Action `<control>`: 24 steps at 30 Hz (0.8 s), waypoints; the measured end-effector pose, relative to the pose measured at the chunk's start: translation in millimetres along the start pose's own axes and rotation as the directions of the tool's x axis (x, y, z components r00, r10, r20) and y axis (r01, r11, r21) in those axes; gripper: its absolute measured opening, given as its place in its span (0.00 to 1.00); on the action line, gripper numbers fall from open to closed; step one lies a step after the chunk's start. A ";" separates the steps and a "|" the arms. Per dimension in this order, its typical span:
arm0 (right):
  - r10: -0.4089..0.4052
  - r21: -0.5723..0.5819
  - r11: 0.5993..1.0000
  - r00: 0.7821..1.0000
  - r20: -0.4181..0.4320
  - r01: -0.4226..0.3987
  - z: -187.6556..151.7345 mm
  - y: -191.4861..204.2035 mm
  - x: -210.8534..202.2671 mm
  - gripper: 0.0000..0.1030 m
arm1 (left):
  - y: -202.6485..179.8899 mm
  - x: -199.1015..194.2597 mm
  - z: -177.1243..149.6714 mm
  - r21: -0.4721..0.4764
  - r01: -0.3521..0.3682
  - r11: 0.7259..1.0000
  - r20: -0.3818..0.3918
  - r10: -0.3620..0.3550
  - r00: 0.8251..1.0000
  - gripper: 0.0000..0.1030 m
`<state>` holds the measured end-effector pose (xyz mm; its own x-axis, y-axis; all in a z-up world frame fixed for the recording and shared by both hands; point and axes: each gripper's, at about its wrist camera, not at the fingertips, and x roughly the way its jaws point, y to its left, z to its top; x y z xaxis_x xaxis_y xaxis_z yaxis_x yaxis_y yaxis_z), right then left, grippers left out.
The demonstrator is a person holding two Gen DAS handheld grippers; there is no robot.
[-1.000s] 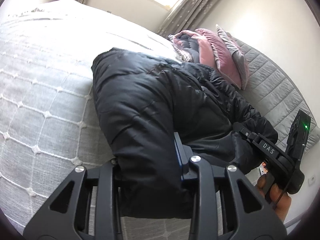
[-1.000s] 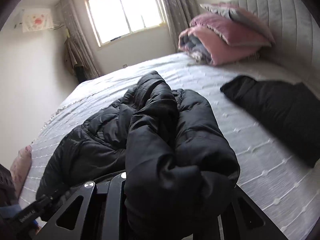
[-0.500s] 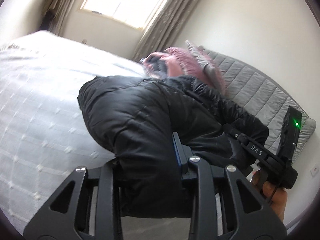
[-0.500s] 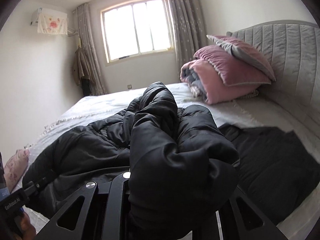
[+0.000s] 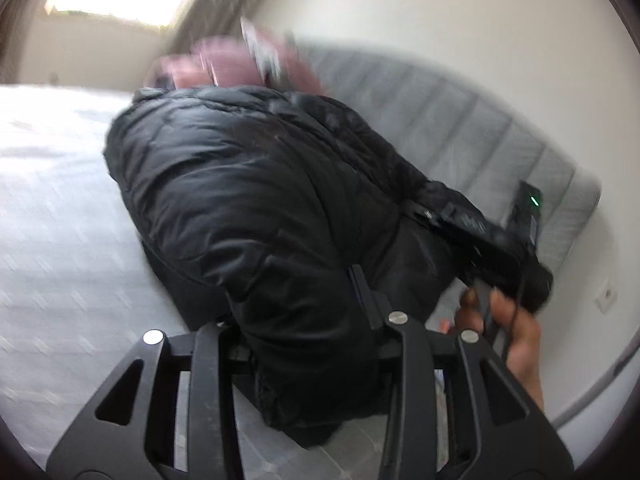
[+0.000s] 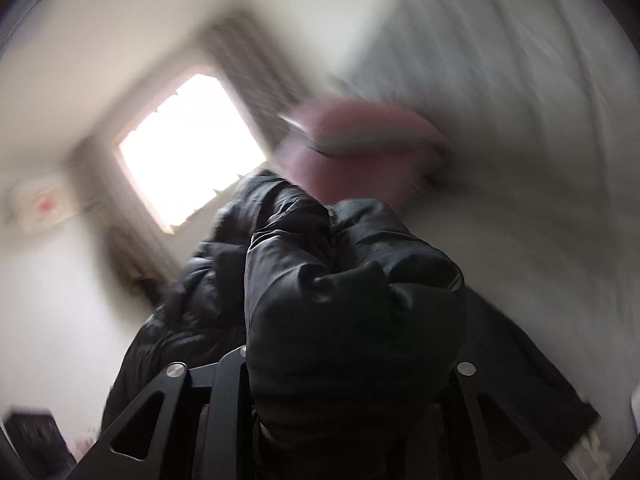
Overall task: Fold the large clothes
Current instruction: 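Lift and carry the bundle with both tools toward the pink pillows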
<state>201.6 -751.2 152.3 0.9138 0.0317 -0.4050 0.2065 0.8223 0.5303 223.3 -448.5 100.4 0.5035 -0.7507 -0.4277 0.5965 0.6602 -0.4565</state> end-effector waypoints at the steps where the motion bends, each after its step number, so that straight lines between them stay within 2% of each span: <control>1: -0.031 0.066 0.997 0.999 -0.039 0.034 -5.3 -29.6 8.5 0.28 | 0.7 18.6 -13.1 -0.019 0.010 1.000 -0.060 -0.011 0.998 0.40; 2: -0.062 0.189 0.979 0.993 -0.098 0.080 -17.9 -73.4 18.8 0.29 | 7.0 37.4 -31.2 -0.060 0.021 0.998 -0.120 -0.029 0.992 0.41; 3: -0.051 0.290 0.953 0.991 -0.122 0.085 -28.3 -103.8 23.2 0.31 | 13.5 43.0 -44.1 -0.087 0.062 0.994 -0.122 -0.072 0.990 0.45; 5: 0.040 0.469 0.883 0.995 -0.090 0.007 -48.2 -153.3 22.4 0.35 | 20.0 39.9 -57.1 -0.091 0.141 0.986 -0.099 -0.149 0.984 0.50; 6: 0.055 0.502 0.865 0.995 -0.077 -0.009 -53.5 -164.5 21.1 0.35 | 21.5 37.2 -59.0 -0.079 0.155 0.985 -0.106 -0.163 0.981 0.52; 7: 0.053 0.501 0.865 0.996 -0.071 -0.011 -55.7 -167.6 19.2 0.36 | 21.5 34.8 -58.0 -0.066 0.158 0.985 -0.116 -0.165 0.980 0.54; 9: 0.033 0.451 0.892 0.997 -0.071 0.003 -54.3 -158.5 15.9 0.40 | 25.6 29.0 -52.8 -0.059 0.161 0.985 -0.117 -0.167 0.979 0.58; 12: -0.035 0.392 0.918 0.996 -0.083 0.065 -44.7 -143.2 9.2 0.55 | 35.2 19.3 -44.5 -0.066 0.156 0.986 -0.133 -0.164 0.978 0.62; 14: -0.092 0.400 0.910 0.993 -0.069 0.112 -32.9 -143.7 -2.0 0.72 | 36.7 15.2 -43.6 -0.068 0.136 0.988 -0.142 -0.144 0.979 0.66; 18: -0.162 0.468 0.874 0.987 0.024 0.132 -31.5 -152.0 -43.5 0.73 | 40.3 3.0 -40.9 -0.059 0.103 0.993 -0.145 -0.111 0.983 0.70; 20: -0.222 0.465 0.868 0.973 0.056 0.171 -35.6 -145.2 -66.2 0.73 | 42.7 -2.7 -39.5 -0.058 0.077 0.995 -0.156 -0.085 0.984 0.71; 22: -0.243 0.397 0.899 0.965 0.103 0.184 -41.2 -122.1 -87.3 0.73 | 42.8 -7.3 -38.8 -0.056 0.064 0.996 -0.166 -0.072 0.984 0.71; 24: -0.216 0.295 0.940 0.968 0.125 0.171 -49.2 -93.9 -96.9 0.73 | 46.3 -15.8 -42.2 -0.054 0.047 0.997 -0.167 -0.056 0.984 0.71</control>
<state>76.4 -803.6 105.2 0.8840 -0.2175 -0.4139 0.4540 0.6107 0.6488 216.6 -404.9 53.0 0.3581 -0.7716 -0.5257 0.5853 0.6242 -0.5175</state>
